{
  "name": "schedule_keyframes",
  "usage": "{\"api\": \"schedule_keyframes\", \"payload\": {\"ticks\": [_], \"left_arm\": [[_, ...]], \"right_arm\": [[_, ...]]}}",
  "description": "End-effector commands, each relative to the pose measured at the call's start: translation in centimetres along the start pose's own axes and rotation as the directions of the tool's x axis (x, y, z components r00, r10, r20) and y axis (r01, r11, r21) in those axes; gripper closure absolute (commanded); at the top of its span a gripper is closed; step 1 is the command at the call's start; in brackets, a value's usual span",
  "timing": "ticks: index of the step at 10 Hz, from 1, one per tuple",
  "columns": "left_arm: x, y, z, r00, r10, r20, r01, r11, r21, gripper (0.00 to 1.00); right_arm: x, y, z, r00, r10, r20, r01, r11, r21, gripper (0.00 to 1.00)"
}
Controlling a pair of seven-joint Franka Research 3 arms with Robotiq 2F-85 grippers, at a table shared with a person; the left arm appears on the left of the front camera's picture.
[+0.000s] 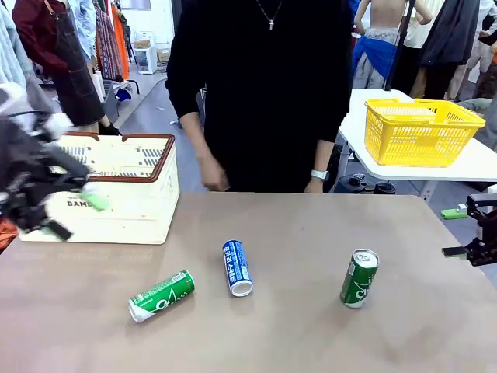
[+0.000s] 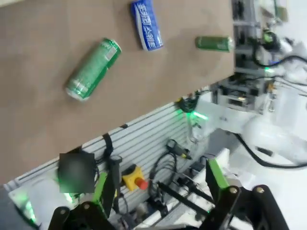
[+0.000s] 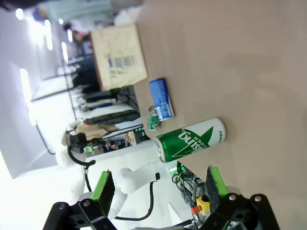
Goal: Place the drinks into the Shopping basket.
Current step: Pick up one drink and place it into the Shopping basket.
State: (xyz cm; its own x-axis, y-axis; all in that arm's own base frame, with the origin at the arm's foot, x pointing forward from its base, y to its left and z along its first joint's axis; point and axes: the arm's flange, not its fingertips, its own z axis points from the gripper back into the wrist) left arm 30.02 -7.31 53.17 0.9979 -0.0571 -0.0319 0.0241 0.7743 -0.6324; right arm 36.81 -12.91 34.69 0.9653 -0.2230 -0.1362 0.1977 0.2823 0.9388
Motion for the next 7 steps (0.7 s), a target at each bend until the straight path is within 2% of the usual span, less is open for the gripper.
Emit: {"api": "schedule_keyframes", "payload": {"ticks": [1,2,5,7], "left_arm": [[4.4,-3.7,-4.6,0.995,0.095,0.003,-0.094,0.977,0.193,0.00],[6.4,-6.8,-7.8,0.995,0.095,0.010,-0.093,0.952,0.292,0.00],[11.5,-13.0,-17.1,0.997,0.016,-0.072,0.015,0.915,0.403,0.00],[14.5,-14.1,-23.8,0.999,0.005,-0.050,0.020,0.873,0.487,0.00]], "right_arm": [[-0.2,0.5,0.3,1.000,-0.016,-0.009,0.016,1.000,-0.005,0.00],[-0.2,0.5,0.3,1.000,-0.016,-0.009,0.016,1.000,-0.005,0.00],[-0.2,0.5,0.3,1.000,-0.016,-0.009,0.016,1.000,-0.005,0.00],[-0.2,0.5,0.3,1.000,-0.016,-0.009,0.016,1.000,-0.005,0.00]]}}
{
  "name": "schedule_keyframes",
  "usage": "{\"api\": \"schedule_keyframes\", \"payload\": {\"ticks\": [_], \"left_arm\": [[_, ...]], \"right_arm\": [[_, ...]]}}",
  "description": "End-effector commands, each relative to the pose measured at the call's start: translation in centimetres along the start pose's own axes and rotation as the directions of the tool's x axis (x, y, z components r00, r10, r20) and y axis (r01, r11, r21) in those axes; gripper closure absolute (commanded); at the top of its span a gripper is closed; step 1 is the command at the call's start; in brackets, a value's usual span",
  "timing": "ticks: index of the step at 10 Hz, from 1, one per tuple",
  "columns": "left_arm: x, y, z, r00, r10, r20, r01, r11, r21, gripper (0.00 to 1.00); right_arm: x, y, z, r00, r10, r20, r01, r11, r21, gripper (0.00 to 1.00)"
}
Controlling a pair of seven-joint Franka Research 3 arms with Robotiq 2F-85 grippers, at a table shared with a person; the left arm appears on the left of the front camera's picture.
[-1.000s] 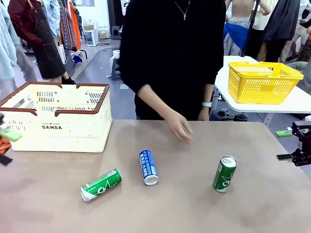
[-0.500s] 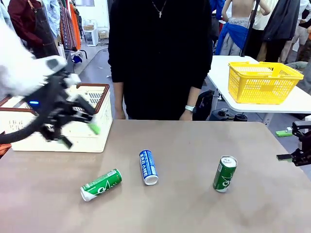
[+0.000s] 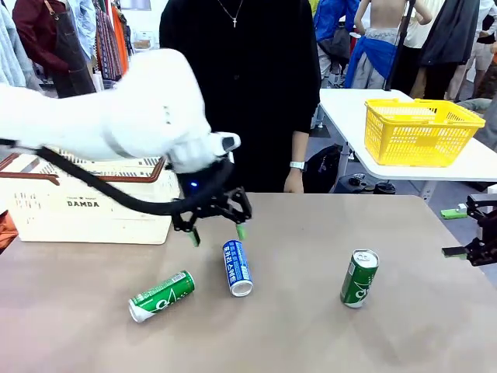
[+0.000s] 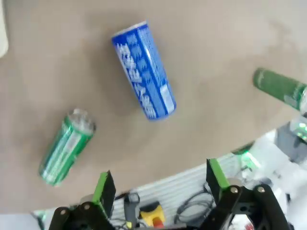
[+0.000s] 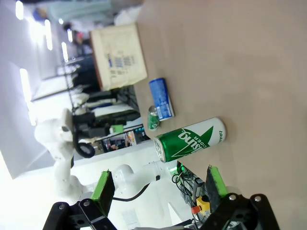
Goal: Place the drinks into the Shopping basket.
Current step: Pick up one drink and place it into the Shopping basket.
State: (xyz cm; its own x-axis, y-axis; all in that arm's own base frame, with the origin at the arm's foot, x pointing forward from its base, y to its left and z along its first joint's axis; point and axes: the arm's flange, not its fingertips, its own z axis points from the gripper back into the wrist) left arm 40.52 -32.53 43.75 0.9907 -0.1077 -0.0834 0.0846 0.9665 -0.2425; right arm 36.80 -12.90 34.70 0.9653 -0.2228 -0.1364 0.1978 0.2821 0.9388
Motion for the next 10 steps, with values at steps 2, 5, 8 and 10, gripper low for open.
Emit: {"api": "schedule_keyframes", "payload": {"ticks": [2,5,8,10], "left_arm": [[4.2,-1.8,-4.6,0.999,-0.022,0.050,0.018,0.996,0.092,0.00],[5.8,-1.8,-8.1,0.996,0.031,0.089,-0.043,0.989,0.141,0.00],[6.3,-1.1,-11.8,0.989,0.040,0.144,-0.062,0.985,0.158,0.00],[6.5,-1.1,-13.3,0.992,0.038,0.119,-0.059,0.981,0.184,0.00]], "right_arm": [[-0.2,0.5,0.3,1.000,-0.016,-0.008,0.016,1.000,-0.005,0.00],[-0.2,0.5,0.3,1.000,-0.016,-0.008,0.016,1.000,-0.005,0.00],[-0.2,0.5,0.3,1.000,-0.016,-0.008,0.016,1.000,-0.005,0.00],[-0.2,0.5,0.3,1.000,-0.016,-0.008,0.016,1.000,-0.005,0.00]]}}
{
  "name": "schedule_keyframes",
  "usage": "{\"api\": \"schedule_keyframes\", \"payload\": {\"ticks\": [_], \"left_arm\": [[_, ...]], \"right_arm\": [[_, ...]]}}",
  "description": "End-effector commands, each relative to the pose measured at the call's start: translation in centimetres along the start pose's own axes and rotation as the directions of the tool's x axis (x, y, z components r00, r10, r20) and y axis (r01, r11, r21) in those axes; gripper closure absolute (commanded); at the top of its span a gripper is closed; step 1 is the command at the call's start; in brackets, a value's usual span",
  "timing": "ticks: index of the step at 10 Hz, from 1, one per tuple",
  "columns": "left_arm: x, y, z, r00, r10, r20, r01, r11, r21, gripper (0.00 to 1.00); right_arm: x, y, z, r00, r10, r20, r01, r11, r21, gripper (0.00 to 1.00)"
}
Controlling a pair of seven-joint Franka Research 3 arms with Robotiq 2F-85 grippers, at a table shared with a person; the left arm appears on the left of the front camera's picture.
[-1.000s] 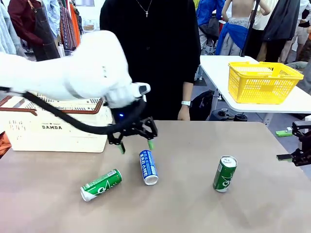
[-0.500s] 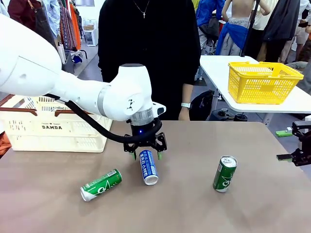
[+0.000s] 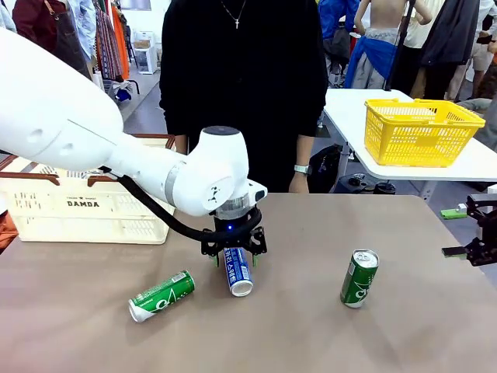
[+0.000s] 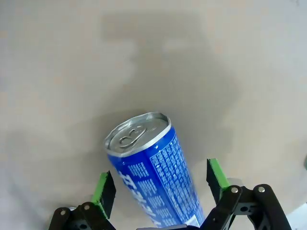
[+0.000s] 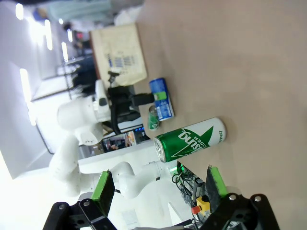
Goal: Place the drinks into the Shopping basket.
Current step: Pick up one drink and place it into the Shopping basket.
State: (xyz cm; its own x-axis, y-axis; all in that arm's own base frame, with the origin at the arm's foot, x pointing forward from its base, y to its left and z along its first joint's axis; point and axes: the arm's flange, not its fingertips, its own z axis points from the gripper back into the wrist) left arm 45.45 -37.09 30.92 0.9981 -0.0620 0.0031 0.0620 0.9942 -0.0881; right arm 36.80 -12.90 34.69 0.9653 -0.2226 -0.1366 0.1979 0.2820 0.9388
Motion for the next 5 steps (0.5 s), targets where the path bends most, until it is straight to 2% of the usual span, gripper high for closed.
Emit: {"api": "schedule_keyframes", "payload": {"ticks": [1,2,3,4,5], "left_arm": [[-0.06,-0.29,-0.44,1.000,0.018,0.012,-0.019,0.999,0.033,0.00],[-0.09,-0.27,-0.35,1.000,0.019,0.011,-0.019,0.999,0.029,0.00],[-0.07,-0.20,-0.41,0.999,0.030,0.016,-0.030,0.999,0.023,0.34],[-0.06,-0.23,-0.43,0.999,0.032,0.015,-0.033,0.999,0.026,0.94],[-0.10,-0.27,-0.41,0.999,0.031,0.011,-0.031,0.999,0.030,1.00]], "right_arm": [[-0.21,0.54,0.26,1.000,-0.016,-0.008,0.016,1.000,-0.005,0.00],[-0.21,0.54,0.26,1.000,-0.016,-0.008,0.016,1.000,-0.005,0.00],[-0.21,0.54,0.26,1.000,-0.016,-0.008,0.016,1.000,-0.005,0.00],[-0.21,0.54,0.26,1.000,-0.016,-0.008,0.016,1.000,-0.005,0.00],[-0.21,0.54,0.26,1.000,-0.016,-0.008,0.016,1.000,-0.005,0.00]]}}
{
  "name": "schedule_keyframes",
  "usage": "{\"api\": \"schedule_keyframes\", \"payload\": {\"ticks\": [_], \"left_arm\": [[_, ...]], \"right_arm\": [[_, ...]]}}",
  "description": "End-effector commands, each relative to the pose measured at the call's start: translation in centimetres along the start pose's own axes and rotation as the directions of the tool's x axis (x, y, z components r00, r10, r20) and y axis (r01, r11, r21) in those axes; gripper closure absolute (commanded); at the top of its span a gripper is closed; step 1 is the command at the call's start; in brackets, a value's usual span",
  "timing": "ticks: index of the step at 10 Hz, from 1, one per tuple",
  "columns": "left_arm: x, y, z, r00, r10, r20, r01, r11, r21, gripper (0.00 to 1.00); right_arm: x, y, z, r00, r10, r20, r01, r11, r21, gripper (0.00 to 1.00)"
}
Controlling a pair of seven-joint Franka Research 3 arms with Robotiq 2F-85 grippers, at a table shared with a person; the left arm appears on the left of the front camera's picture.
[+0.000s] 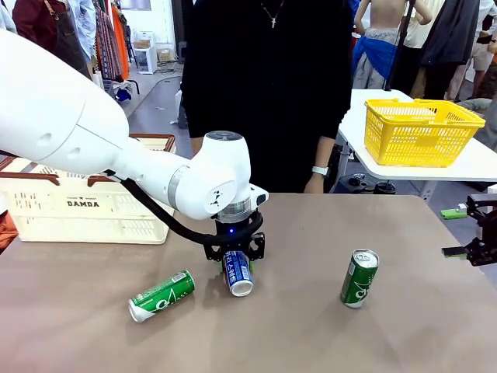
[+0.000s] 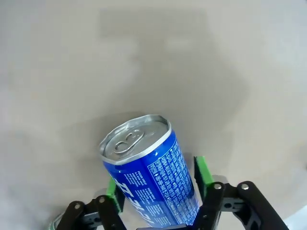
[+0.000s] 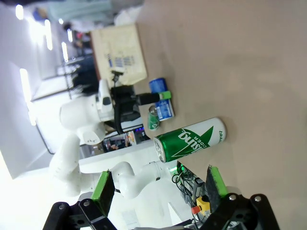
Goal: Place the drinks into the Shopping basket.
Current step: Pick up one drink and place it into the Shopping basket.
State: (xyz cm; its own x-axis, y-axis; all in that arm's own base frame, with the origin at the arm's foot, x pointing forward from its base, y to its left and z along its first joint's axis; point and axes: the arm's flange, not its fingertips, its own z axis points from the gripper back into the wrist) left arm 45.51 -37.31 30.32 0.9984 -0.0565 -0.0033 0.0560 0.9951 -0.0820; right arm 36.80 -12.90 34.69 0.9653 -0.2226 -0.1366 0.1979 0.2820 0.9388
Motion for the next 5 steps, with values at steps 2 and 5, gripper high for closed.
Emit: {"api": "schedule_keyframes", "payload": {"ticks": [2,5], "left_arm": [[-0.2,-0.1,0.2,1.000,0.021,0.017,-0.021,0.999,0.027,1.00],[-1.1,-0.1,2.4,1.000,-0.003,0.014,0.003,1.000,-0.005,1.00]], "right_arm": [[-0.2,0.5,0.3,1.000,-0.016,-0.008,0.016,1.000,-0.005,0.00],[-0.2,0.5,0.3,1.000,-0.016,-0.008,0.016,1.000,-0.005,0.00]]}}
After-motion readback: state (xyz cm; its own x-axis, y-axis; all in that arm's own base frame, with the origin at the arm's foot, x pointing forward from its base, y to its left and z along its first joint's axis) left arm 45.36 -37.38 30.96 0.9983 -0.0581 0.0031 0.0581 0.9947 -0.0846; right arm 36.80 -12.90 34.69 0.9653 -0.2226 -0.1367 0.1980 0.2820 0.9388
